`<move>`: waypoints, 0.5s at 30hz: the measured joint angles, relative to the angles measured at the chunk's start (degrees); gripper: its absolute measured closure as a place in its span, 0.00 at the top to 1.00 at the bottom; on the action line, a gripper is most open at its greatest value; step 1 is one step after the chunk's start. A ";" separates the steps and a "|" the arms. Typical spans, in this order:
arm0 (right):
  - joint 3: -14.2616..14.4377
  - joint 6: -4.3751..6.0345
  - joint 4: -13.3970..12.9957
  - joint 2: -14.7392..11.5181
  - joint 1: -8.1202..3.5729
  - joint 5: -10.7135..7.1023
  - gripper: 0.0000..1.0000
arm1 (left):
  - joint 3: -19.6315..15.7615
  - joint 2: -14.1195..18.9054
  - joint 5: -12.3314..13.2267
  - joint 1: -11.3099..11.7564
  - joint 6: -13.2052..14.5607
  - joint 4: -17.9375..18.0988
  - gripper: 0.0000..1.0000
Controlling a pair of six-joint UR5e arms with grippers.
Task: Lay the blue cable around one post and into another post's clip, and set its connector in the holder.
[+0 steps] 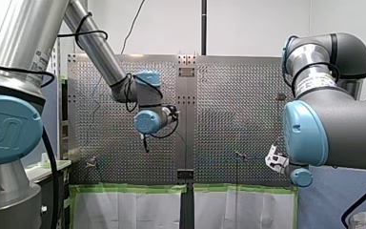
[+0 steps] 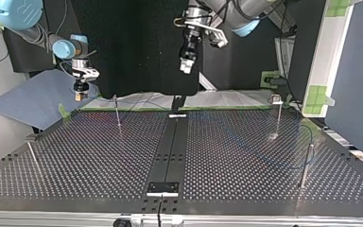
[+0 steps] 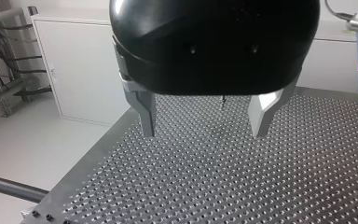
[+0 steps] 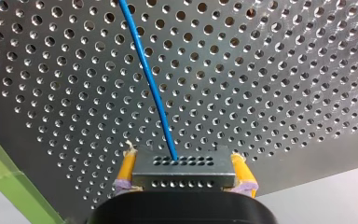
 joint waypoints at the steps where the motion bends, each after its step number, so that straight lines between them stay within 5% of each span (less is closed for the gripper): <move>1: -0.06 -0.02 0.05 0.00 -0.01 0.06 0.00 | -0.44 0.00 0.00 0.00 0.01 0.36 0.99; 15: -1.89 -0.47 1.05 -0.09 -0.58 2.87 0.00 | -7.84 0.02 0.34 0.65 -0.56 5.27 0.99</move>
